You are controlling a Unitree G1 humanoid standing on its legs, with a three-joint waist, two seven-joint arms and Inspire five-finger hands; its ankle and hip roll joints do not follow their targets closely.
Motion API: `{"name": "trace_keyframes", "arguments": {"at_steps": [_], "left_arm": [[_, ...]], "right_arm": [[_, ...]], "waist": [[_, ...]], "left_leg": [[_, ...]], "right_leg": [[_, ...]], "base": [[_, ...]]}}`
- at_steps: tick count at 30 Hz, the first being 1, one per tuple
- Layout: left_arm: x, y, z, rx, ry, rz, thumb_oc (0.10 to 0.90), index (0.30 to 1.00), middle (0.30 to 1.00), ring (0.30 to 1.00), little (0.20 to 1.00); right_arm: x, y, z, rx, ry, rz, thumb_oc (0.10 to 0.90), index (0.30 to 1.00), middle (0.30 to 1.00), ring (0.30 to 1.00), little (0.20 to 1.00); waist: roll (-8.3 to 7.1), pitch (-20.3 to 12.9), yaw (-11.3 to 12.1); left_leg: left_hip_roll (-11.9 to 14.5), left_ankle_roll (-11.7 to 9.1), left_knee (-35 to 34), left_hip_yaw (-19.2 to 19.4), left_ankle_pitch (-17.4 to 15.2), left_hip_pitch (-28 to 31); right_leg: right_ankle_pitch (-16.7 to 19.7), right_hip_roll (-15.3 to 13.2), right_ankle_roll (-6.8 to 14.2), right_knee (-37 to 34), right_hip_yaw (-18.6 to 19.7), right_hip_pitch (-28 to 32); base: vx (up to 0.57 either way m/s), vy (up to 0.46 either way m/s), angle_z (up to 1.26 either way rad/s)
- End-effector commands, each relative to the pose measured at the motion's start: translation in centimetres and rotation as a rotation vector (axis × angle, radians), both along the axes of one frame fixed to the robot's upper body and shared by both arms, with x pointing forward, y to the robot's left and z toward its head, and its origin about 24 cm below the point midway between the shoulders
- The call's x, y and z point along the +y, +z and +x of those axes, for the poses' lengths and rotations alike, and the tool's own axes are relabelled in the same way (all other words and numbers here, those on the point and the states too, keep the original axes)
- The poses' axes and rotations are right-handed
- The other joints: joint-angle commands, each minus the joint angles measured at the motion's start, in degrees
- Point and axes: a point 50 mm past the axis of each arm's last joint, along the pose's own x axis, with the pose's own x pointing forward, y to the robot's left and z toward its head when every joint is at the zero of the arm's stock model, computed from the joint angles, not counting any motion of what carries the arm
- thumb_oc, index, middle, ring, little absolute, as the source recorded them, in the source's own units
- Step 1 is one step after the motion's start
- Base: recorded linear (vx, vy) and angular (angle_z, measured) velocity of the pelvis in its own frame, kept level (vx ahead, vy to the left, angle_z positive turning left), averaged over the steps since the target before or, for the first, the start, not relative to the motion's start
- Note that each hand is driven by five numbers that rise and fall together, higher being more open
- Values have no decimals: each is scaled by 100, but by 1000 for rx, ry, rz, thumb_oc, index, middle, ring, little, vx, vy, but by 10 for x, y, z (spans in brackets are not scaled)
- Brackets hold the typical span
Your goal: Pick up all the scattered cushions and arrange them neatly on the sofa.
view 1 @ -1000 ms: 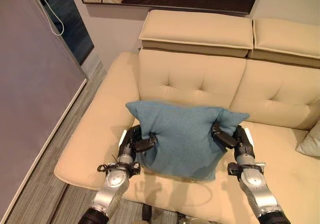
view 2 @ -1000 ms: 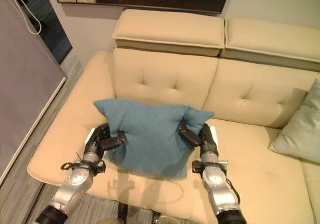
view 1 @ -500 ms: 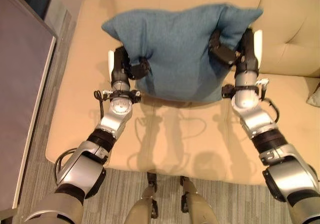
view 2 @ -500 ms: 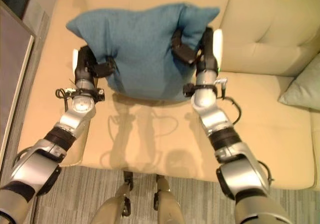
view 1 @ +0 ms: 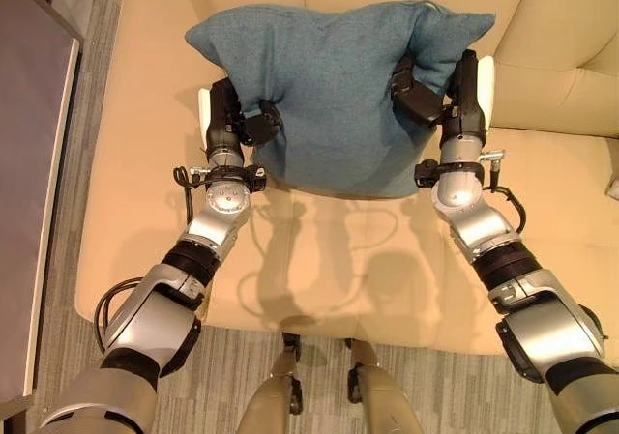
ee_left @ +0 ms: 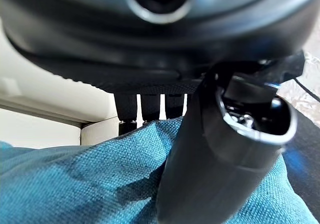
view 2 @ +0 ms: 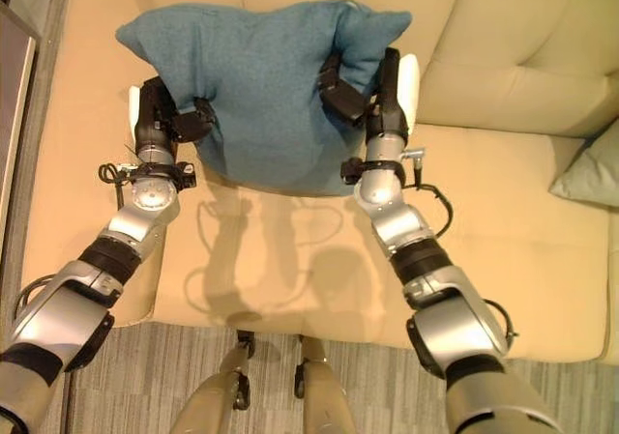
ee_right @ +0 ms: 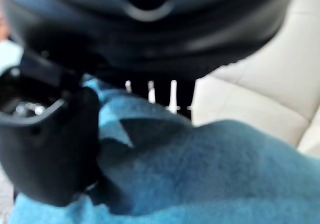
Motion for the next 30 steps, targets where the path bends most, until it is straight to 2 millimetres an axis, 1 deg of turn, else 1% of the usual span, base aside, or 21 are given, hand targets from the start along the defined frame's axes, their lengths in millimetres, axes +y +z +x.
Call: {"name": "trace_keyframes", "arguments": {"at_steps": [1, 2, 3, 6, 7, 9, 10, 11, 13, 14, 15, 16, 17, 18, 20, 22, 23, 25, 27, 28, 30], "left_arm": [[-53, 70, -7, -303, -204, 142, 800, 900, 900, 900, 900], [-35, 78, -1, -291, -140, 183, 800, 900, 900, 900, 900], [-34, 78, -1, -291, -140, 183, 800, 900, 900, 900, 900], [-4, 88, 3, -272, -77, 208, 800, 900, 900, 900, 900], [12, 91, 3, -266, -47, 225, 800, 900, 900, 900, 900], [30, 93, 1, -263, -11, 222, 800, 900, 900, 900, 900], [41, 91, 0, -248, 12, 213, 800, 900, 900, 900, 900], [61, 87, -2, -226, 61, 190, 800, 900, 900, 900, 900], [61, 87, -2, -226, 61, 190, 800, 900, 900, 900, 900], [80, 83, -4, -199, 108, 184, 800, 900, 900, 900, 900], [88, 82, -6, -194, 128, 183, 800, 900, 900, 900, 900], [88, 82, -6, -193, 128, 183, 800, 900, 900, 900, 900], [101, 77, -9, -177, 157, 171, 800, 900, 900, 900, 900], [101, 77, -9, -177, 157, 171, 800, 900, 900, 900, 900], [110, 70, -13, -168, 175, 147, 800, 900, 900, 900, 900], [114, 55, -19, -162, 166, 105, 800, 900, 900, 900, 900], [112, 47, -22, -161, 150, 93, 800, 900, 900, 900, 900], [107, 25, -29, -142, 119, 73, 800, 900, 900, 900, 900], [98, 1, -37, -115, 78, 32, 800, 900, 900, 900, 900], [91, -20, -42, -83, 57, -2, 800, 900, 900, 900, 900], [83, -57, -57, -4, 30, -48, 800, 900, 900, 900, 900]], "right_arm": [[44, 49, -7, -236, 171, -63, 800, 900, 900, 900, 900], [30, 58, -3, -238, 112, -107, 800, 900, 900, 900, 900], [30, 59, -3, -239, 112, -107, 800, 900, 900, 900, 900], [4, 71, 0, -221, 37, -161, 800, 900, 900, 900, 900], [-9, 76, 0, -212, 2, -196, 800, 900, 900, 900, 900], [-28, 82, -3, -205, -46, -206, 800, 900, 900, 900, 900], [-40, 83, -4, -191, -78, -214, 800, 900, 900, 900, 900], [-65, 84, -7, -162, -141, -219, 800, 900, 900, 900, 900], [-65, 84, -7, -162, -140, -219, 800, 900, 900, 900, 900], [-84, 83, -11, -135, -183, -213, 800, 900, 900, 900, 900], [-92, 83, -13, -128, -196, -196, 800, 900, 900, 900, 900], [-92, 83, -13, -127, -196, -197, 800, 900, 900, 900, 900], [-105, 78, -16, -109, -208, -146, 800, 900, 900, 900, 900], [-105, 78, -16, -109, -208, -146, 800, 900, 900, 900, 900], [-117, 71, -20, -96, -212, -77, 800, 900, 900, 900, 900], [-125, 54, -24, -69, -191, -12, 800, 900, 900, 900, 900], [-127, 47, -26, -59, -186, -4, 800, 900, 900, 900, 900], [-127, 23, -31, -21, -166, 22, 800, 900, 900, 900, 900], [-130, -6, -38, 43, -167, 37, 800, 900, 900, 900, 900], [-129, -27, -43, 84, -159, 52, 800, 900, 900, 900, 900], [-134, -67, -58, 211, -184, -11, 800, 900, 900, 900, 900]], "waist": [[-14, -336, 17], [-14, -333, 22], [-13, -331, 21], [-15, -318, 36], [-16, -320, 50], [-20, -330, 63], [-19, -333, 80], [-22, -352, 100], [-20, -352, 98], [-30, -375, 113], [-35, -391, 110], [-32, -387, 115], [-44, -417, 124], [-48, -432, 116], [-64, -473, 124], [-78, -531, 141], [-83, -543, 149], [-91, -580, 156], [-103, -603, 181], [-112, -619, 191], [-130, -669, 223]], "left_leg": [[77, -470, -18, -276, -274, -217], [77, -476, -18, -273, -263, -261], [77, -476, -18, -274, -262, -263], [74, -480, -18, -285, -250, -274], [74, -485, -18, -289, -244, -273], [65, -481, -18, -284, -227, -281], [75, -484, -18, -289, -257, -246], [69, -487, -18, -293, -268, -227], [69, -487, -18, -294, -267, -228], [69, -493, -18, -303, -272, -192], [66, -492, -18, -311, -251, -204], [73, -494, -18, -310, -277, -181], [81, -495, -18, -319, -293, -147], [72, -492, -18, -323, -262, -180], [82, -495, -18, -330, -280, -152], [91, -499, -18, -332, -296, -104], [95, -497, -18, -338, -304, -75], [106, -492, -18, -343, -329, 14], [126, -485, -18, -353, -355, 105], [127, -477, -18, -357, -378, 182], [135, -467, -18, -361, -423, 375]], "right_leg": [[-604, -240, 692, 24, -160, 120], [-594, -234, 706, 24, -174, 72], [-594, -234, 706, 24, -175, 70], [-581, -226, 723, 24, -183, 60], [-575, -228, 731, 24, -192, 58], [-559, -236, 741, 24, -213, 54], [-585, -231, 740, 24, -218, 86], [-603, -236, 745, 24, -234, 108], [-603, -236, 745, 24, -235, 107], [-603, -237, 741, 24, -244, 139], [-591, -244, 742, 24, -247, 130], [-611, -236, 741, 24, -246, 150], [-625, -231, 737, 24, -264, 182], [-604, -240, 739, 24, -268, 151], [-627, -231, 734, 24, -278, 190], [-664, -221, 724, 24, -303, 253], [-678, -217, 720, 24, -311, 287], [-710, -214, 706, 24, -324, 381], [-760, -213, 686, 24, -350, 507], [-786, -212, 680, 24, -363, 591], [-860, -202, 665, 24, -413, 810]], "base": [[-26, -28, 4], [-12, -20, 4], [-18, -25, 5], [-10, -24, 5], [-2, -36, 5], [1, -33, 0], [17, -42, -1], [0, 0, 0], [0, 0, 0], [0, 0, 0], [0, 0, 0], [20, -33, 1], [0, 0, 0], [26, -37, 3], [19, -35, 4], [27, -36, 2], [26, -29, 5], [30, -32, 7], [45, -41, 7], [68, -42, 8], [90, -48, 12]]}}
